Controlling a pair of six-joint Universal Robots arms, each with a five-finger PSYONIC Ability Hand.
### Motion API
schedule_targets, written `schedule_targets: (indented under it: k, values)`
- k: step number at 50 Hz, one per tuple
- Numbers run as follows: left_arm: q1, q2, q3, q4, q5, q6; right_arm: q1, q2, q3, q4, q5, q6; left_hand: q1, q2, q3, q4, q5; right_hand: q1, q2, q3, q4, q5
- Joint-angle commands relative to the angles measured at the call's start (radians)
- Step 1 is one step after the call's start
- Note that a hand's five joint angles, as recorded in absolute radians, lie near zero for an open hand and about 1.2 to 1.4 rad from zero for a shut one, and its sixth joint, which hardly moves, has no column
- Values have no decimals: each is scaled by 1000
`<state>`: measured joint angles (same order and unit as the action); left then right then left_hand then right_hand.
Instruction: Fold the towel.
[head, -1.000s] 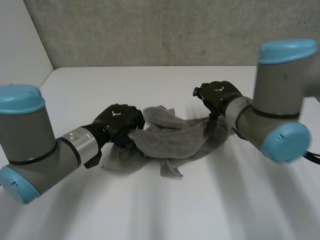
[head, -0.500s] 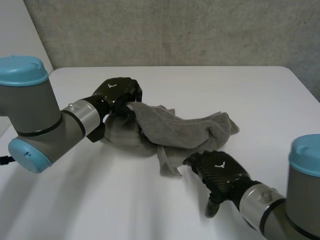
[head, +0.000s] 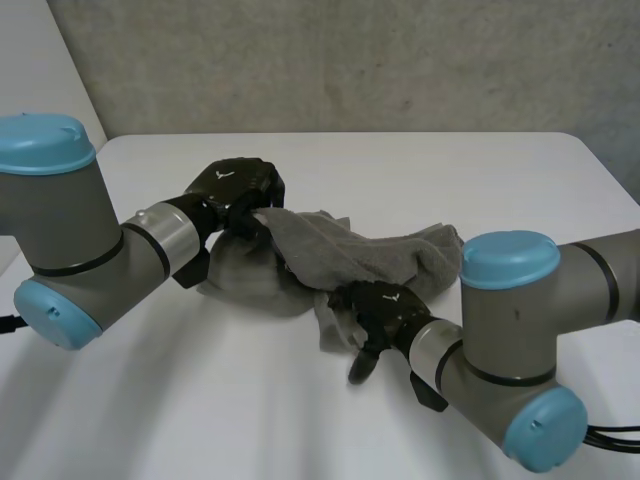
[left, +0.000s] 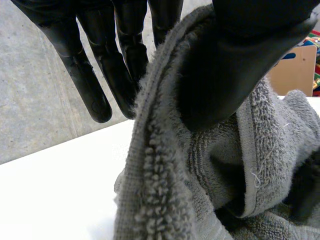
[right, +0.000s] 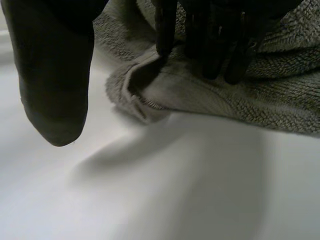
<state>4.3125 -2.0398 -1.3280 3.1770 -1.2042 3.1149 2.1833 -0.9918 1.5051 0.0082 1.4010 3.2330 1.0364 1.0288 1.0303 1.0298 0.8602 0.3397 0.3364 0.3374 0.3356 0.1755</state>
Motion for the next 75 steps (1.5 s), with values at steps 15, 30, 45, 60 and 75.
schedule_targets:
  k: [15,30,45,60,75]
  values:
    - [-8,1,-5,0,0,2,72,128,-169,-11,75,31,-30,-23,-24,-24,-28,171,174,173,175,161]
    - [-8,6,-8,-2,3,-4,70,159,-203,-34,61,85,-48,-40,-42,-41,-46,1057,1060,1059,1061,1046]
    - [61,138,59,-75,9,-1,-328,-160,-564,397,-270,-53,148,156,154,155,150,1057,1060,1059,1061,1046]
    - [79,139,-97,-121,51,19,-451,-163,-571,653,-131,-710,360,367,366,366,362,1057,1060,1059,1061,1046]
    - [98,107,22,-124,41,234,-435,-283,-405,334,-94,-765,360,367,366,366,362,1057,1060,1059,1061,1046]
